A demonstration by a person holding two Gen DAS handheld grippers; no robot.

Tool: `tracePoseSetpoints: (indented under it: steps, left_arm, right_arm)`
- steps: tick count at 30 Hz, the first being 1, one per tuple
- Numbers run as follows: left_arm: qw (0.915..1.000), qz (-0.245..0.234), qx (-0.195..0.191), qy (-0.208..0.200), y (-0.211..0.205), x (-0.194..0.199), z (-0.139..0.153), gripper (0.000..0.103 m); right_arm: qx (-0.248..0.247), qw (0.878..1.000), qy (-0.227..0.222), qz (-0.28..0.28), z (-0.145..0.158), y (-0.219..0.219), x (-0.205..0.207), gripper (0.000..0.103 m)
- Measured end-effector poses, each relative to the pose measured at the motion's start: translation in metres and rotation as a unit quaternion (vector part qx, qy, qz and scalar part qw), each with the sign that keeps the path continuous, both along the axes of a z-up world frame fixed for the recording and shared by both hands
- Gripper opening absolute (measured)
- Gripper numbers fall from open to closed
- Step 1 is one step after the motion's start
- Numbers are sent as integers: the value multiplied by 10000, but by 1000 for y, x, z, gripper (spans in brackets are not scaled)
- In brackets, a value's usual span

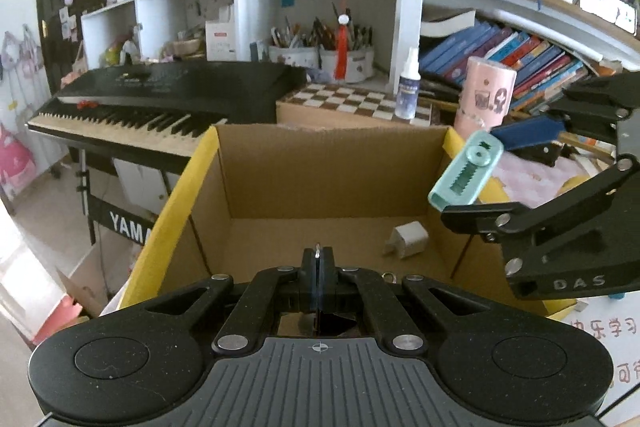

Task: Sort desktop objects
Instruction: 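Carry the binder clip and mint-green clip with both tools to the yellow box, then lower both clips into the box and open both tools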

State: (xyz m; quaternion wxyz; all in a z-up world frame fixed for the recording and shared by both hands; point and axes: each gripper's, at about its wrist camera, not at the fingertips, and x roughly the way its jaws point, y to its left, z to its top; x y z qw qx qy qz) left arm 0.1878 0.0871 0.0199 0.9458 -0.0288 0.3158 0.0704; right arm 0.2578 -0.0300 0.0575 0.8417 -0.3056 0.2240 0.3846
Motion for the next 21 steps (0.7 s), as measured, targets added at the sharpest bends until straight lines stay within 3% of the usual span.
tracePoseSetpoints:
  steps: [6, 21]
  left_arm:
    - [9994, -52, -170, 297, -2, 7, -13, 0]
    - [9992, -34, -82, 390, -17, 8, -12, 2]
  right_arm:
    - [-521, 9970, 28, 569, -13, 13, 14, 66]
    - [-1499, 9750, 285, 1617, -46, 40, 33, 66]
